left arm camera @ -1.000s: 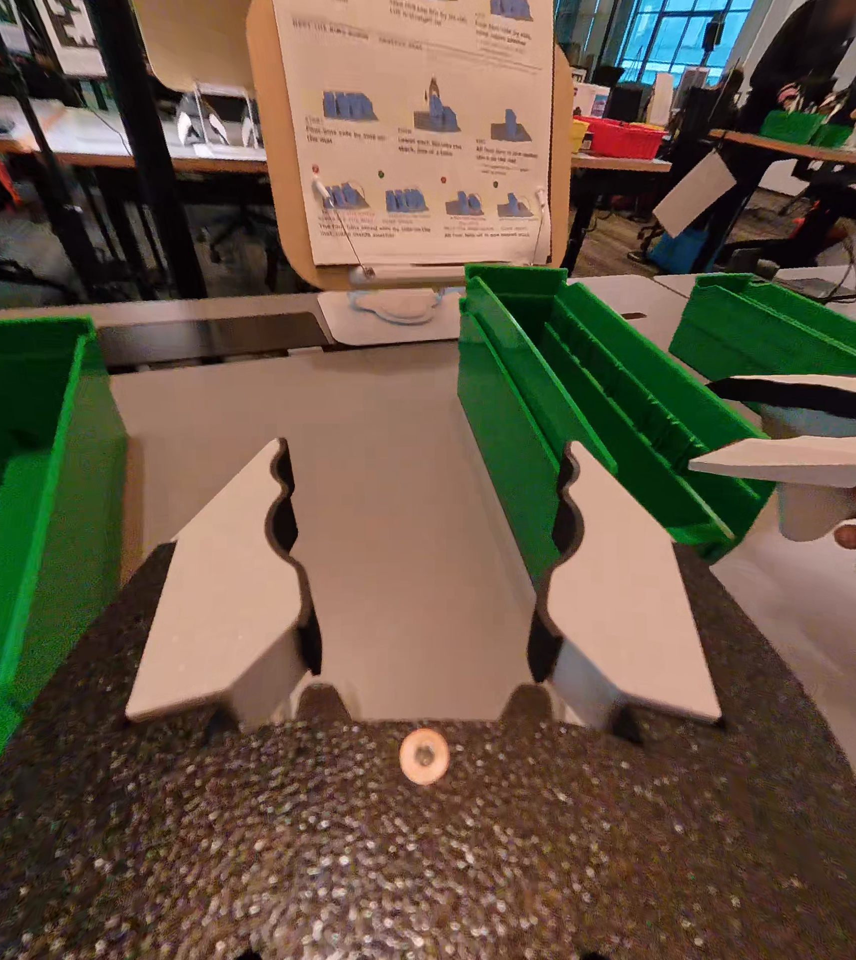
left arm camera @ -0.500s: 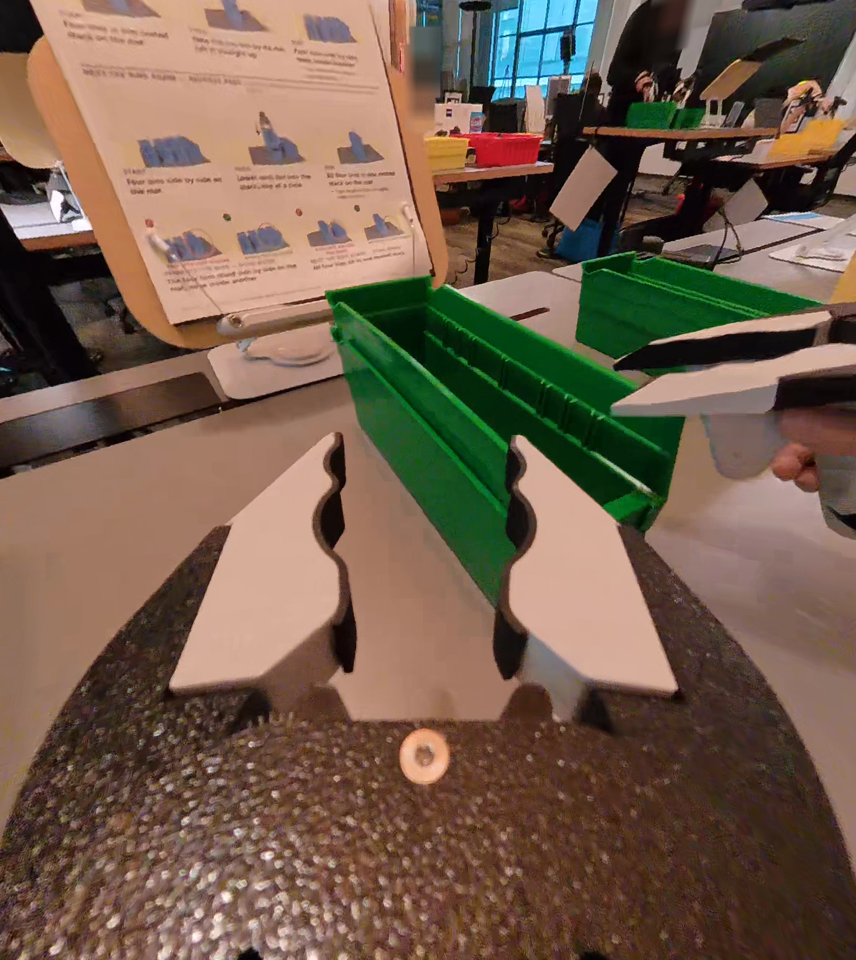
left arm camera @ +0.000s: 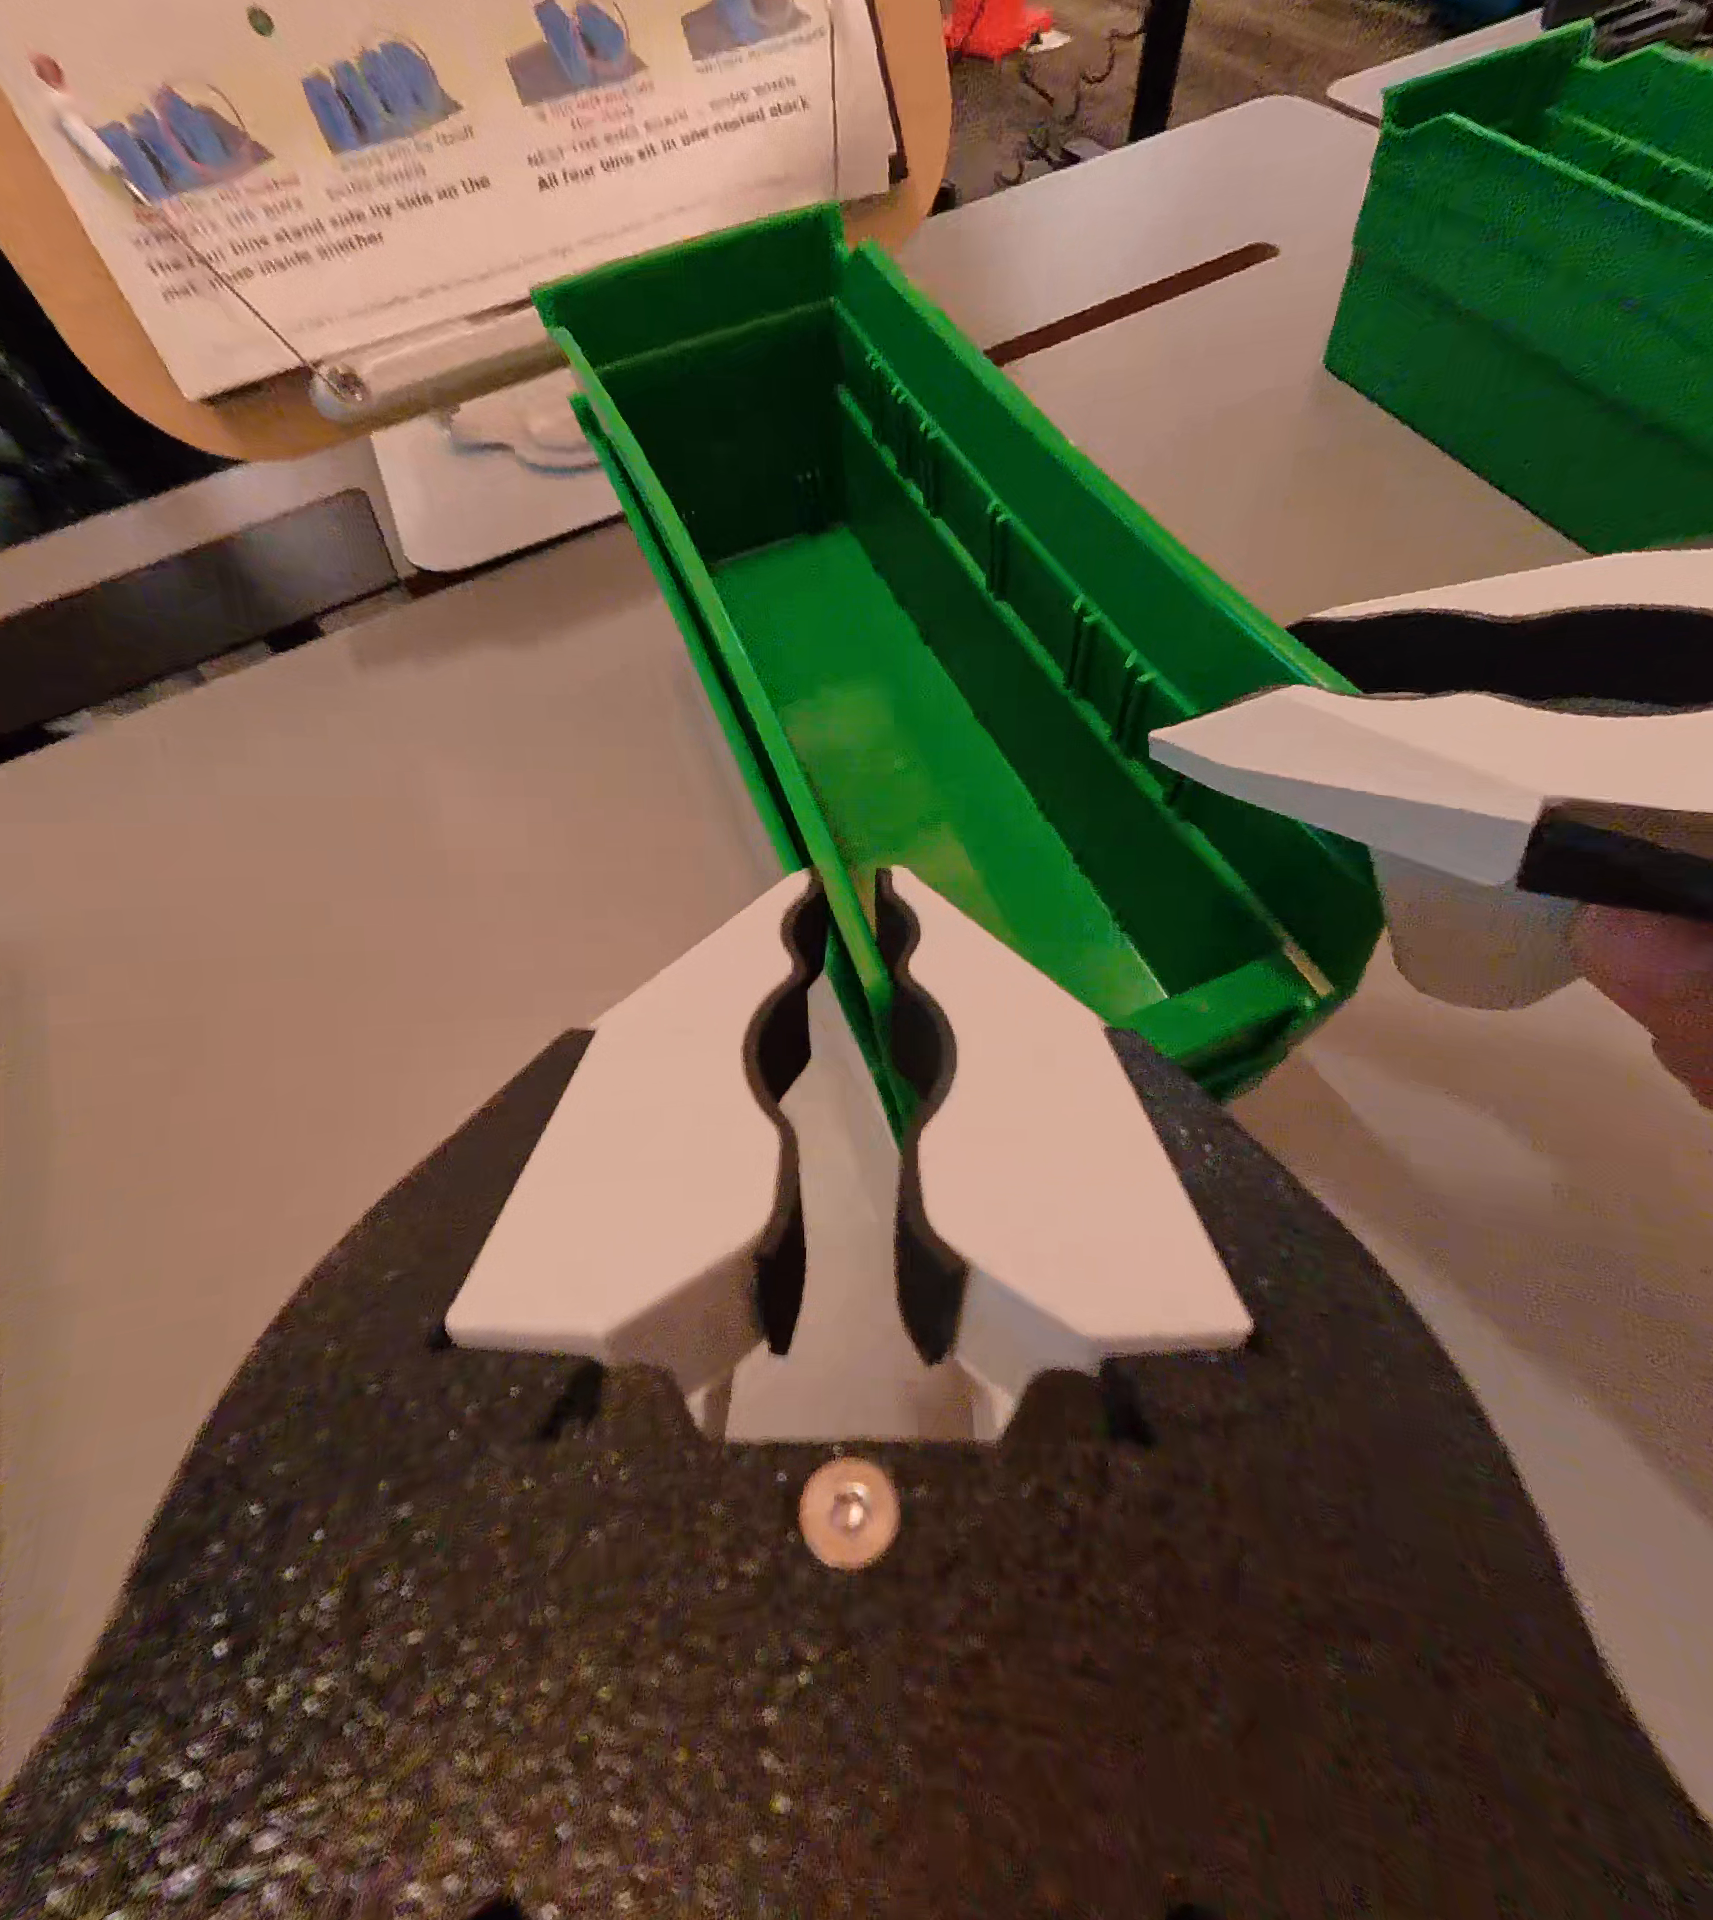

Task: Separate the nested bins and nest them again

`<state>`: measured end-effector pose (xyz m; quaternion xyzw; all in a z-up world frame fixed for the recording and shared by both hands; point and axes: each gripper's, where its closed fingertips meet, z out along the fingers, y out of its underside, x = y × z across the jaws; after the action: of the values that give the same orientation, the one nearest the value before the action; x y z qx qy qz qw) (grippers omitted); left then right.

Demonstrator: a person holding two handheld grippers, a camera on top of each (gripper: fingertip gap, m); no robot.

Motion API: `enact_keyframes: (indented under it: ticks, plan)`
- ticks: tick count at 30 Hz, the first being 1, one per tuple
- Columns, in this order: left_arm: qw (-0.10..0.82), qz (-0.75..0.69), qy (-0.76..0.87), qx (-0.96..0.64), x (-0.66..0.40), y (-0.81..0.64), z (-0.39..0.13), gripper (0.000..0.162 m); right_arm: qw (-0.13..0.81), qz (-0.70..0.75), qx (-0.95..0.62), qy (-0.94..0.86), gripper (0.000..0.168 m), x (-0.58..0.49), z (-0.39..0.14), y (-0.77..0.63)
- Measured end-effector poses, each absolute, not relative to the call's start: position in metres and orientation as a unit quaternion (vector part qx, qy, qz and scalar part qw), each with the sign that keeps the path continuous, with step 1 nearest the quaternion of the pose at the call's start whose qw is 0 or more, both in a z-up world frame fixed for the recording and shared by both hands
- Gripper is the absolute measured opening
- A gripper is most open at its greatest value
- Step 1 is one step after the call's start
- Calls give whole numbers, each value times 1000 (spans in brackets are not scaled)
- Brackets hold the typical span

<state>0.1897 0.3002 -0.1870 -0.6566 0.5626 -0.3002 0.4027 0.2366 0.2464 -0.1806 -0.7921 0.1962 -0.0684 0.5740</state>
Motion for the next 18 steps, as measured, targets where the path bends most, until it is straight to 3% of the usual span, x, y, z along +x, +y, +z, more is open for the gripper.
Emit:
enact_keyframes:
  ticks: [1,9,18]
  plan:
    - [420,-291,561,-652,191,299,-182,6,581,-77,-784,205,20,239,-175,245]
    - [527,-250,536,-611,192,288,-134,5,630,-91,-732,243,7,246,-142,237]
    - [538,-291,524,-593,187,271,-126,5,632,-151,-724,233,4,243,-127,220]
